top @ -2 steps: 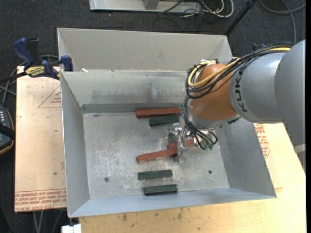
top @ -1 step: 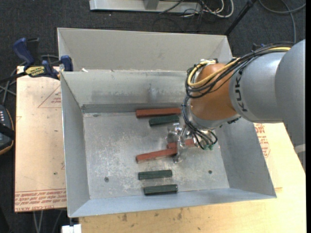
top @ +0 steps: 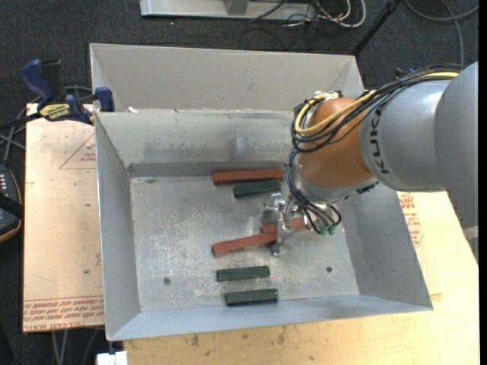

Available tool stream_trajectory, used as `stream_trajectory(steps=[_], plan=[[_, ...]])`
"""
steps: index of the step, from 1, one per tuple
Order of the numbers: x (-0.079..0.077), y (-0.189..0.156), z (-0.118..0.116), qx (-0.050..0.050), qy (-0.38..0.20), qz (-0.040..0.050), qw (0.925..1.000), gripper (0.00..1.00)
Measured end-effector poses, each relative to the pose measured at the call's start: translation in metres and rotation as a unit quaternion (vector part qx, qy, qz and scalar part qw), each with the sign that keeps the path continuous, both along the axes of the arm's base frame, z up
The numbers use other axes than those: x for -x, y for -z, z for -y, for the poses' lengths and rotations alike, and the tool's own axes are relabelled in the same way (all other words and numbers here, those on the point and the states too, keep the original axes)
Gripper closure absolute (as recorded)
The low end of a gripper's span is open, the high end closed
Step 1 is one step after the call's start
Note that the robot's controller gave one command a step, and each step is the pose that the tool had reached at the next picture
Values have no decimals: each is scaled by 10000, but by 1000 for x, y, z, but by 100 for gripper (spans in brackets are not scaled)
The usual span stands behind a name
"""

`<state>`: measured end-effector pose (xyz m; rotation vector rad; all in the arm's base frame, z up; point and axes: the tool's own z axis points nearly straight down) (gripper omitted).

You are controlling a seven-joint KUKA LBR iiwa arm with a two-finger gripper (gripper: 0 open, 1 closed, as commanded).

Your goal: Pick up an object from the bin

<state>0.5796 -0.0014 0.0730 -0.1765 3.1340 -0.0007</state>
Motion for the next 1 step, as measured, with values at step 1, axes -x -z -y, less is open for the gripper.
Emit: stream_trajectory(steps=[1], plan=[[2, -20, -1, -5, -3, -40, 10000, 100]])
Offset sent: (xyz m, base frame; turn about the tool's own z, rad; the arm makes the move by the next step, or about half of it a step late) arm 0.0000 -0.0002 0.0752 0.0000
